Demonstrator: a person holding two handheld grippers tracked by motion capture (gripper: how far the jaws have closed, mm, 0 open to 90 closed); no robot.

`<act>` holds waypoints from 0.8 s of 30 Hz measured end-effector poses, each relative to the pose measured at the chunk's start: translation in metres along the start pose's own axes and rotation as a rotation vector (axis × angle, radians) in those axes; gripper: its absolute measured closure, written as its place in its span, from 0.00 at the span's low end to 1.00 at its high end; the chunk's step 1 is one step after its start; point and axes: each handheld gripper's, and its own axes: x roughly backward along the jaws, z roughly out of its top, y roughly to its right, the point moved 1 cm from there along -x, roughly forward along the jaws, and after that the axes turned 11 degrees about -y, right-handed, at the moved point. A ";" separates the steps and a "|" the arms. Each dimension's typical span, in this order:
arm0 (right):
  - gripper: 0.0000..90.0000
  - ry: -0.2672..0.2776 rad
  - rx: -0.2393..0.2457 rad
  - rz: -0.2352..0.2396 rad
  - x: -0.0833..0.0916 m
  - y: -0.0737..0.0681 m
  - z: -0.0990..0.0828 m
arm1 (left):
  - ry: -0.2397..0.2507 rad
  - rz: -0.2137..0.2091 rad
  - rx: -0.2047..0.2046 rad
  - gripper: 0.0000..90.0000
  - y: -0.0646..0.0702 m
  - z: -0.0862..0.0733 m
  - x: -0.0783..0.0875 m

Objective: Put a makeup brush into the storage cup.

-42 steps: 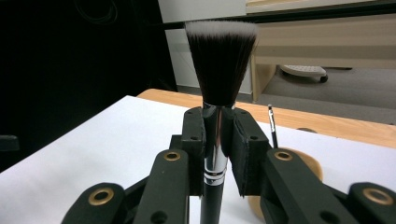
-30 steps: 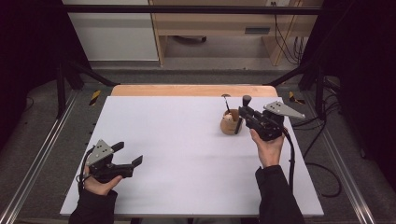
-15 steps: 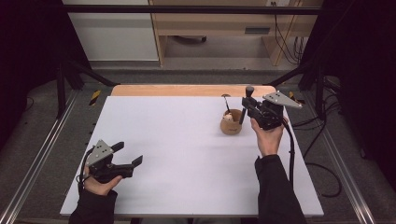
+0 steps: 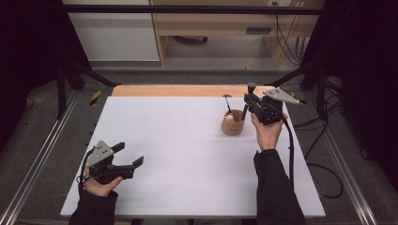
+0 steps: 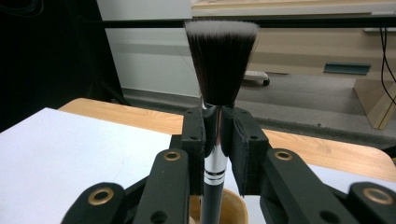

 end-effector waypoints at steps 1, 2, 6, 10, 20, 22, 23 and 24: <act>0.86 0.002 -0.002 -0.002 -0.002 0.000 0.000 | 0.001 -0.001 0.001 0.12 0.000 0.000 0.000; 0.86 0.000 -0.001 -0.005 -0.005 0.001 -0.001 | 0.002 -0.001 0.001 0.12 0.000 0.000 0.000; 0.86 0.001 -0.009 -0.015 -0.013 0.002 -0.002 | 0.002 -0.002 0.001 0.12 0.000 0.000 0.001; 0.86 -0.009 -0.012 -0.024 -0.020 0.003 -0.001 | 0.006 -0.004 0.002 0.12 0.000 0.000 0.001; 0.86 -0.025 -0.009 -0.038 -0.036 0.001 -0.005 | 0.010 -0.002 -0.002 0.12 0.000 0.001 0.001; 0.86 -0.027 -0.017 -0.039 -0.039 0.002 -0.005 | 0.009 -0.002 -0.004 0.12 0.000 0.001 0.001; 0.86 -0.030 -0.019 -0.041 -0.039 0.003 -0.006 | 0.009 -0.002 -0.004 0.12 0.000 0.001 0.001; 0.86 -0.032 -0.017 -0.042 -0.040 0.003 -0.006 | 0.009 -0.002 -0.004 0.12 0.000 0.001 0.001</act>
